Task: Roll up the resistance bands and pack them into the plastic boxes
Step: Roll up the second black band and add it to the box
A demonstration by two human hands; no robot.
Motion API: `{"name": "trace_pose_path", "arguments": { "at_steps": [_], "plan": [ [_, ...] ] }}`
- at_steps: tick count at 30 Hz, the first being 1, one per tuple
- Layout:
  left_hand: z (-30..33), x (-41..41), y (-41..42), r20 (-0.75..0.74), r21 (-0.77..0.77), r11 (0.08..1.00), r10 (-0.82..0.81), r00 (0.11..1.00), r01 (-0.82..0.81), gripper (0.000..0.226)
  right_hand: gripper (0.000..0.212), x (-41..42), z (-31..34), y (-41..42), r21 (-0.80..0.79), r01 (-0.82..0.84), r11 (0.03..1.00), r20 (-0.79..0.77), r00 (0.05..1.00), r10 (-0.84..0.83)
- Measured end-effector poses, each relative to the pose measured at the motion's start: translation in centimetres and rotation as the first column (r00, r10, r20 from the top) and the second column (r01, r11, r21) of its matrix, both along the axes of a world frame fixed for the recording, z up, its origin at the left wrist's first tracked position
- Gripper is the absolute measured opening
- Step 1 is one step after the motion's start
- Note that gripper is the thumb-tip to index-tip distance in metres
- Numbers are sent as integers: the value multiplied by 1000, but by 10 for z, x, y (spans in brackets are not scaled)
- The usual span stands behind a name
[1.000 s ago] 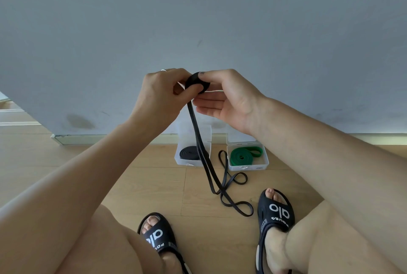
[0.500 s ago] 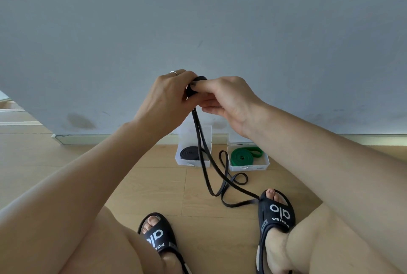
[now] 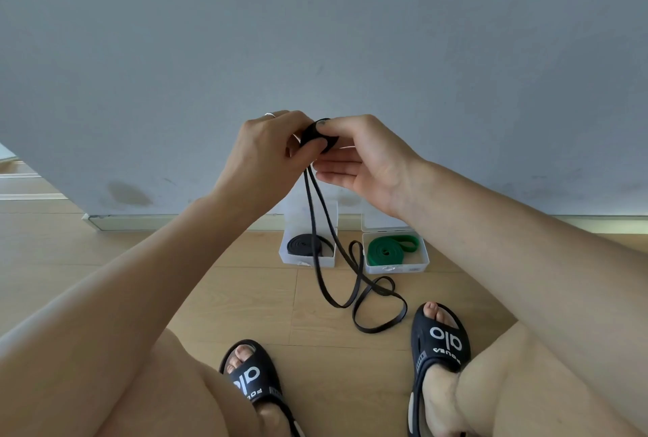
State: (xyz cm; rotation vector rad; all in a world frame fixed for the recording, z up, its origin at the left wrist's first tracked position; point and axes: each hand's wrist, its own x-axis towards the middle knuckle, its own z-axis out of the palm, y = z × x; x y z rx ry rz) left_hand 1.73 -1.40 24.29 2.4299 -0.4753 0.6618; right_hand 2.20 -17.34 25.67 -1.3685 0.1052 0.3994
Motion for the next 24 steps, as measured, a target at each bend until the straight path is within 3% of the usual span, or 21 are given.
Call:
{"name": "trace_pose_path", "arguments": {
  "at_steps": [4, 8, 11, 16, 19, 24],
  "plan": [
    [2, 2, 4, 29, 7, 1000, -26, 999, 25, 14, 25, -2, 1, -2, 55, -13, 998, -31, 999, 15],
    [1, 1, 10, 41, 91, 993, -73, 996, 69, 17, 23, -1, -2, -1, -161, -77, 984, 76, 993, 91],
    [-1, 3, 9, 80, 89, 994, -70, 994, 63, 12, 26, 1, -6, 3, -228, 21, 973, 155, 988, 15],
    [-1, 0, 6, -19, -73, 997, -21, 1000, 20, 6, 20, -2, 1, 3, -6, 2, 1000, 26, 1000, -2],
    [-2, 1, 8, -23, -51, 998, -32, 999, 31, 6, 19, -4, 2, 2, 58, -30, 998, -11, 999, 30],
    [0, 2, 8, 33, 81, 995, -67, 997, 64, 9, 26, 1, -4, 3, -237, -48, 970, 116, 990, 77]
  ]
}}
